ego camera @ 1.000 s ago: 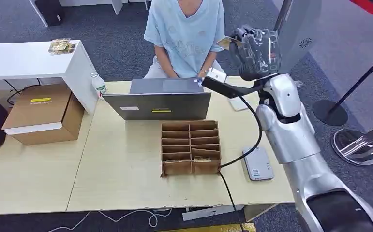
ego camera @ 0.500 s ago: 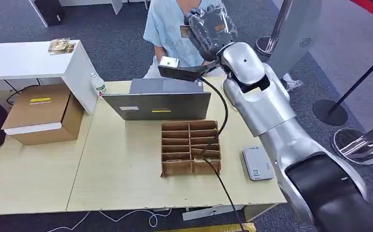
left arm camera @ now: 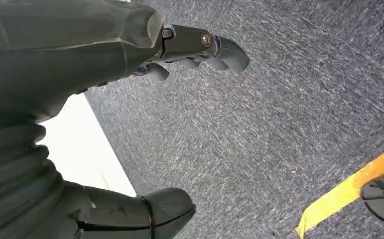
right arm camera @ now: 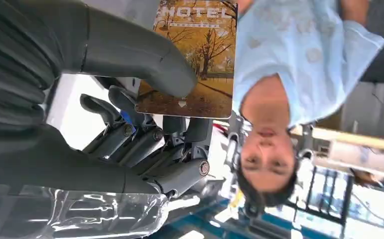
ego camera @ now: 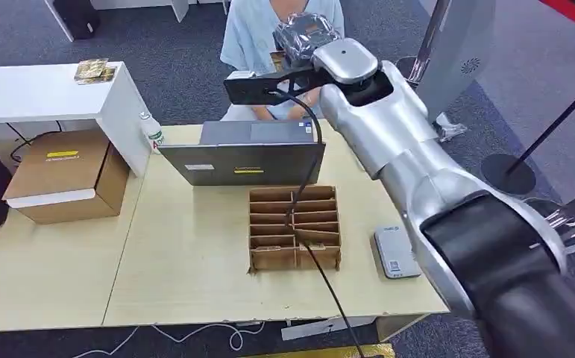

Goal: Pass the card to the sensor for recognition and then transmit it.

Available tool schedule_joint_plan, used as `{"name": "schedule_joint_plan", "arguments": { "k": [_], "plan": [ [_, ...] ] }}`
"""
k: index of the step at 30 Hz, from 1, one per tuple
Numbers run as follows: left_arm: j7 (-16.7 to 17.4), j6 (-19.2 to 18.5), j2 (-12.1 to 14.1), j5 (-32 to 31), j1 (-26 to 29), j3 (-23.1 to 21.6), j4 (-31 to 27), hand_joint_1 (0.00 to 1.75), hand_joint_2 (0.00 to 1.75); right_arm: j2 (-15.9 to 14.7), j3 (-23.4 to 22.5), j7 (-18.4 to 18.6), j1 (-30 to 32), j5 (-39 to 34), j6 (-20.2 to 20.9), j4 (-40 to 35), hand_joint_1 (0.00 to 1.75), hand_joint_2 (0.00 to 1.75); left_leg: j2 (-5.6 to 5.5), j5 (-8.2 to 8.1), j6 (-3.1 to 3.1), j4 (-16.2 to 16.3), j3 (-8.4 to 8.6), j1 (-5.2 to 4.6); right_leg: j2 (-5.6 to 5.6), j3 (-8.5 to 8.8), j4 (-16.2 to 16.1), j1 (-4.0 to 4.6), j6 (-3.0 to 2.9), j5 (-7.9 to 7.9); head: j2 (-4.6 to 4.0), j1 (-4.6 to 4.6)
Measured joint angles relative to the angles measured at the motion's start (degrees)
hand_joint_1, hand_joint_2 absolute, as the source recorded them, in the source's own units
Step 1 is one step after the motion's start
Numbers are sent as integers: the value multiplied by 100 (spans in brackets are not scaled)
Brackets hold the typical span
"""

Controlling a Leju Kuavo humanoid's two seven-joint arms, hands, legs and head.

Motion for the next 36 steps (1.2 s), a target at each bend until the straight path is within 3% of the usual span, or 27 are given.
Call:
{"name": "schedule_joint_plan", "arguments": {
  "k": [9, 23, 24, 25, 36],
  "plan": [
    [-28, -11, 15, 0, -3, -146, 0, 0, 175, 4, -326, 269, -226, -188, 111, 522, 175, 175, 1, 0, 0, 0, 2, 1, 2, -2, 0, 0, 0, 0, 0, 0],
    [-31, -24, 17, 2, -3, -227, 0, 0, 175, 55, -559, 245, -317, -242, 96, 725, 175, 175, 1, 0, 0, 0, 1, 2, 2, -2, 0, 0, 0, 0, 0, 0],
    [-31, -24, 17, 0, -3, -227, 0, 0, 175, 61, -559, 245, -318, -238, 96, 725, 117, 175, 1, 0, 0, 0, 1, 2, 2, -2, 0, 0, 0, 0, 0, 2],
    [-31, -26, 17, 2, -4, -227, 0, 0, 175, 66, -559, 243, -319, -225, 94, 725, 0, 175, 1, 0, 0, 0, 1, 2, 2, -2, 0, 0, 0, 0, 0, 0],
    [-31, -68, 17, 0, -5, -229, 0, 0, 175, 83, -603, 304, -338, -155, -11, 756, 0, 175, 1, 0, 0, 0, 1, 2, 2, -2, 0, 0, 0, 0, 0, 0]
  ]
}}
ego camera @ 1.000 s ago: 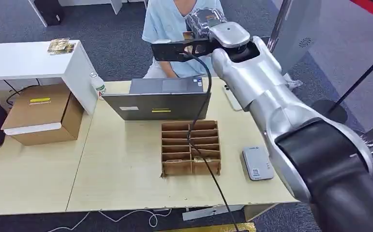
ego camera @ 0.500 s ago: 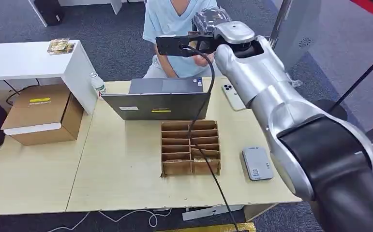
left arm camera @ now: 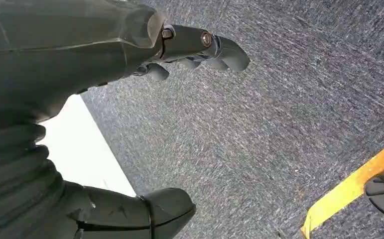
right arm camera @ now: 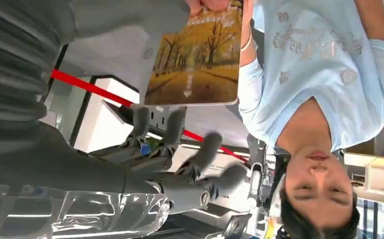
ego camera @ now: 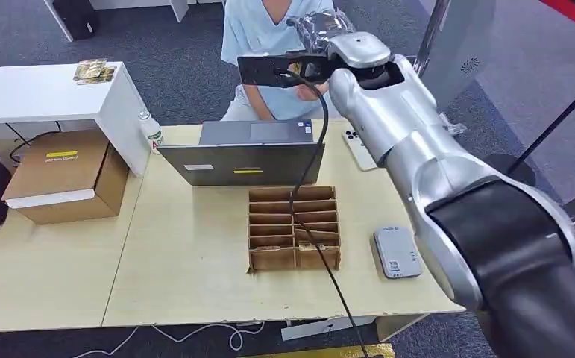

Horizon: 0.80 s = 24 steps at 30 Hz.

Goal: Pass the card to the sensor for recognition and then transmit it.

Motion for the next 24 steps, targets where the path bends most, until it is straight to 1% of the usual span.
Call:
{"name": "schedule_joint_plan", "arguments": {
  "k": [5, 8, 14, 16, 18, 21, 24],
  "plan": [
    [0, -2, 0, 0, 1, 0, 0, 0, 175, -2, -48, -48, 0, 26, -138, -7, 0, 175, 0, 0, 0, 0, 1, 0, 0, 0, 0, 0, 0, 0, 0, 0],
    [2, -2, 0, 0, 1, -2, 0, 0, 175, -22, -50, -190, 17, 85, -411, -65, 0, 175, 1, 0, 0, 0, 0, 0, 1, -1, 0, 0, 0, 0, 0, 0],
    [22, 6, 0, 2, 9, -4, 0, 0, 175, -127, -59, -446, 58, 101, -623, -279, 0, 175, 0, 0, 0, 0, 0, -1, 1, -1, 0, 0, 0, 0, 0, 0],
    [22, 15, 0, 2, 14, -4, 0, 0, 175, -194, -76, -529, 112, 16, -655, -462, 0, 175, 0, 0, 0, 0, 1, -1, 1, -1, -1, 0, 0, 0, 0, 0],
    [24, 35, 0, 2, 21, -2, 0, 0, 175, -319, -120, -588, 233, -147, -623, -838, 0, 175, -1, 0, 0, 1, 0, -1, -1, -1, -2, 0, 0, 0, 0, 2],
    [39, 66, 0, 2, 38, -2, 0, 0, 175, -520, -171, -546, 430, -315, -496, -1400, 0, 175, -3, 0, 0, 1, 0, -2, -2, -1, -4, 0, 0, 0, 0, 2],
    [39, 66, 0, 2, 38, -2, 0, 0, 175, -520, -171, -546, 430, -315, -496, -1400, 0, 175, -3, 0, 0, 1, 0, -2, -2, -1, -4, 0, 0, 0, 0, 2]
  ]
}}
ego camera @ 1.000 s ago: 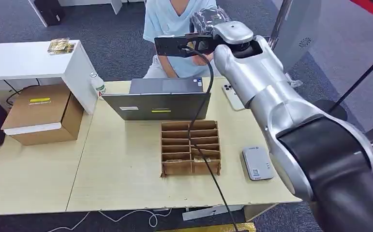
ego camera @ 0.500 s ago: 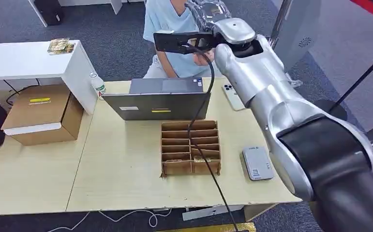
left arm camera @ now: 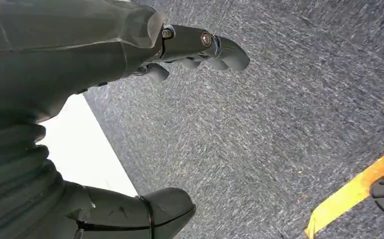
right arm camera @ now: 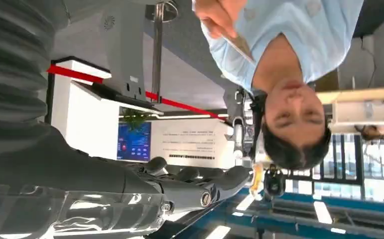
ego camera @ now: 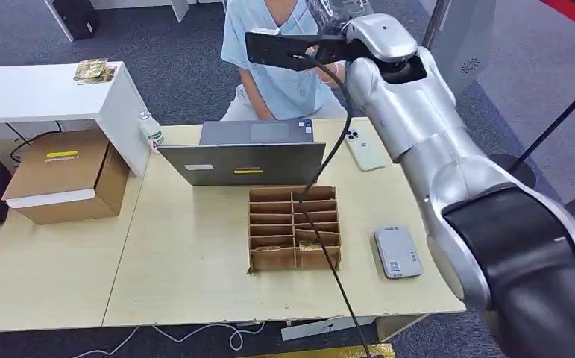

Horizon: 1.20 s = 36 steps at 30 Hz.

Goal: Pass the card to the sensor for recognition and then transmit it.

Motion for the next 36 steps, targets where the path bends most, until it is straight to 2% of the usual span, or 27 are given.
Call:
{"name": "schedule_joint_plan", "arguments": {
  "k": [3, 6, 7, 8, 18, 22, 26, 30, 34, 36],
  "plan": [
    [0, 2, 0, 0, 1, 0, 0, 0, 175, -28, -11, 13, 21, -24, 15, -61, 0, 175, 0, 0, 0, 0, 0, 0, 0, 0, 0, 0, 0, 0, 0, -2],
    [18, 11, 0, 0, 13, 0, 0, 0, 175, -395, -131, 151, 395, -299, 172, -968, 0, 175, -5, 0, 0, 0, -1, -1, -5, 2, -3, 0, 0, 0, 0, -2],
    [66, 37, 0, 2, 25, 9, 0, 0, 175, -836, -399, 120, 884, -886, 493, -1941, 0, 175, -3, -2, 2, 1, -1, -1, -5, 3, -5, 0, 1, 0, 0, 0],
    [72, 42, 0, 2, 27, 11, 0, 0, 175, -940, -501, 50, 1039, -1124, 568, -2177, 0, 175, -3, -2, 2, 1, -1, -2, -5, 2, -5, 0, 1, 0, 0, -2],
    [144, 125, -11, 9, 58, 155, 0, 0, 175, -1913, -1130, -326, 2416, -2582, 562, -3821, 0, 175, -4, -6, 5, 1, -1, 0, -6, 2, -7, -1, 1, -1, 0, -2],
    [144, 140, -11, 9, 81, 190, 0, 0, 175, -2295, -1416, -619, 3083, -3505, 706, -4367, 0, 175, -5, -8, 6, 1, -2, 0, -8, 3, -8, 0, 2, -1, 0, 0],
    [140, 151, -11, 7, 78, 247, 0, 0, 175, -2459, -1738, -980, 3798, -4854, 859, -4788, 0, 175, -3, -12, 11, 1, -2, 0, -7, 3, -9, -1, 3, -2, 0, -2],
    [111, 155, -11, 9, 82, 297, 0, 0, 175, -2524, -2026, -1297, 4516, -6112, 818, -5101, 0, 175, -4, -12, 11, 0, -2, 0, -8, 3, -9, -1, 3, -3, 0, -2],
    [92, 162, -11, 9, 81, 319, 0, 0, 175, -2531, -2218, -1526, 5292, -6912, 760, -5427, 0, 175, -3, -14, 9, -1, -2, 0, -7, 3, -9, 0, 3, -4, 0, -2],
    [92, 173, -15, 9, 85, 348, 0, 0, 175, -2531, -2249, -1602, 5685, -6992, 695, -5588, 0, 175, -4, -15, 9, -2, -4, 0, -8, 3, -9, 0, 5, -7, 0, 0]
  ]
}}
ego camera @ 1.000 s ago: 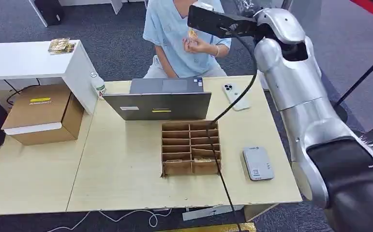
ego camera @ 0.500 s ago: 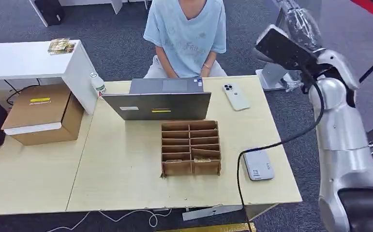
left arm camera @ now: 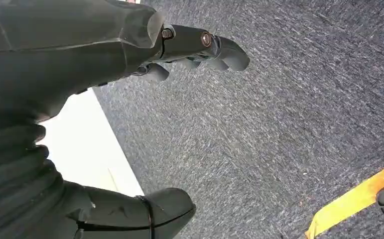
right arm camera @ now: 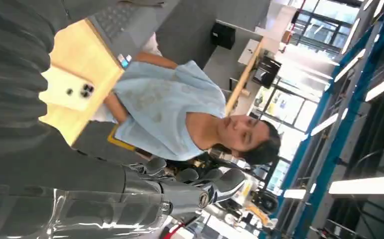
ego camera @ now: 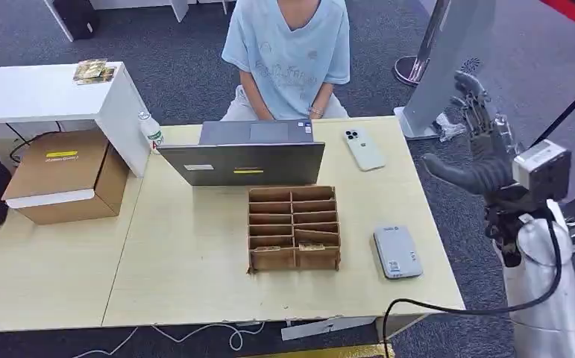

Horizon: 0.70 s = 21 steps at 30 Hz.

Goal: Pass the card to the sensor for recognition and then transmit it.

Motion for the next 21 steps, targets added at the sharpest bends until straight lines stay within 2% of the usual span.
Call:
{"name": "schedule_joint_plan", "arguments": {
  "k": [5, 10, 14, 18, 21],
  "plan": [
    [20, 15, -13, 0, -1, 83, 0, 0, 175, 15, -13, -152, 729, 166, -517, -384, 0, 175, 0, -1, 0, -1, -1, -1, 0, 0, 0, 0, -1, -2, 0, -2],
    [48, 33, -26, -2, -3, 96, 0, 0, 175, 149, 20, -402, 1384, 88, -815, -607, 0, 175, 0, -2, -1, -1, -1, -1, 0, -1, 0, 0, -1, -3, 0, -4],
    [70, 50, -42, -7, 0, 96, 0, 0, 175, 457, 48, -835, 2045, 639, -1727, -850, 0, 175, -5, -5, 1, -2, -2, 0, -8, 1, 1, 0, -4, -13, 0, -2],
    [70, 79, -61, -11, -3, 85, 0, 0, 175, 746, 142, -951, 2565, 1153, -2022, -1125, 0, 175, 1, -10, -3, -4, 0, 0, -4, 1, 1, 0, -8, -17, 0, 0],
    [59, 127, -81, -11, -5, 39, 0, 0, 175, 907, 247, -796, 2729, 1735, -2214, -1315, 0, 175, 3, -10, -3, -4, 1, 0, -2, 0, 1, 0, -8, -17, 0, -2]
  ]
}}
